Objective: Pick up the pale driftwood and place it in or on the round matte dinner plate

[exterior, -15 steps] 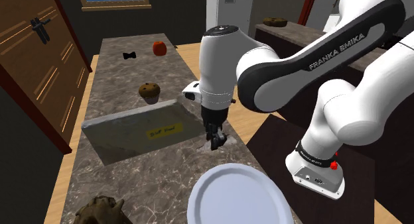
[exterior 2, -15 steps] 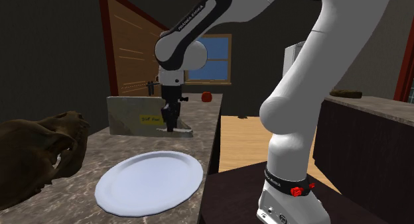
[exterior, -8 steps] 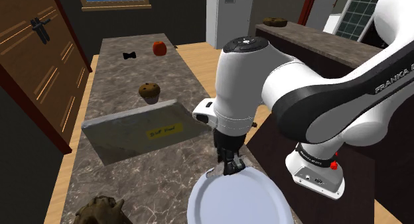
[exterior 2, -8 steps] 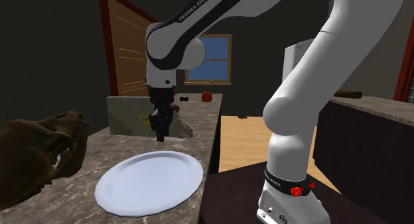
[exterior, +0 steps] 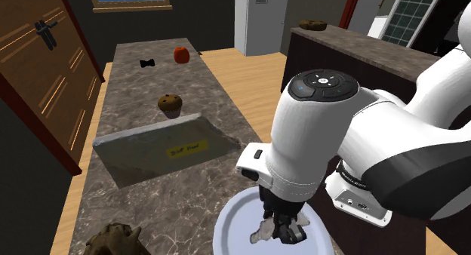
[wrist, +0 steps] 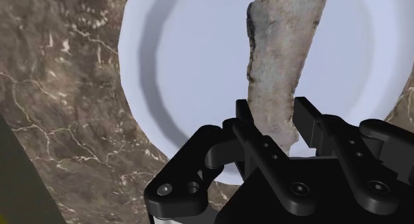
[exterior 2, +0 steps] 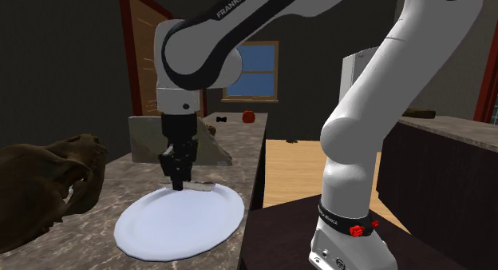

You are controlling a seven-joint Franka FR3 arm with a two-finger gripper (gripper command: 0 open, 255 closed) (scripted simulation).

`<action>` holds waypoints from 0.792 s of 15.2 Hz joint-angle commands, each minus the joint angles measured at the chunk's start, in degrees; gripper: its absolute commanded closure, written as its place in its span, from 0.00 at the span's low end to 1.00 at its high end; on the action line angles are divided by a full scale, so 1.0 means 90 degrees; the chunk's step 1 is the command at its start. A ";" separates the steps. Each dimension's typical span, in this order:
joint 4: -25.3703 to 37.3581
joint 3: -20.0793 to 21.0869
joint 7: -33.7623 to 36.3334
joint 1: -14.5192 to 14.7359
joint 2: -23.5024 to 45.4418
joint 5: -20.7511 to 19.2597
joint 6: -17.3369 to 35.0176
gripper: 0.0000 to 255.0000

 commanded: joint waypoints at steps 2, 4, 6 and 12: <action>-0.0107 0.0110 0.0044 -0.0020 0.0175 0.0012 0.0285 1.00; -0.0191 0.0182 0.0061 -0.0045 0.0315 0.0009 0.0507 1.00; -0.0270 0.0258 0.0084 -0.0075 0.0466 -0.0003 0.0732 1.00; -0.0459 0.0480 0.0185 -0.0196 0.0948 -0.0098 0.1388 1.00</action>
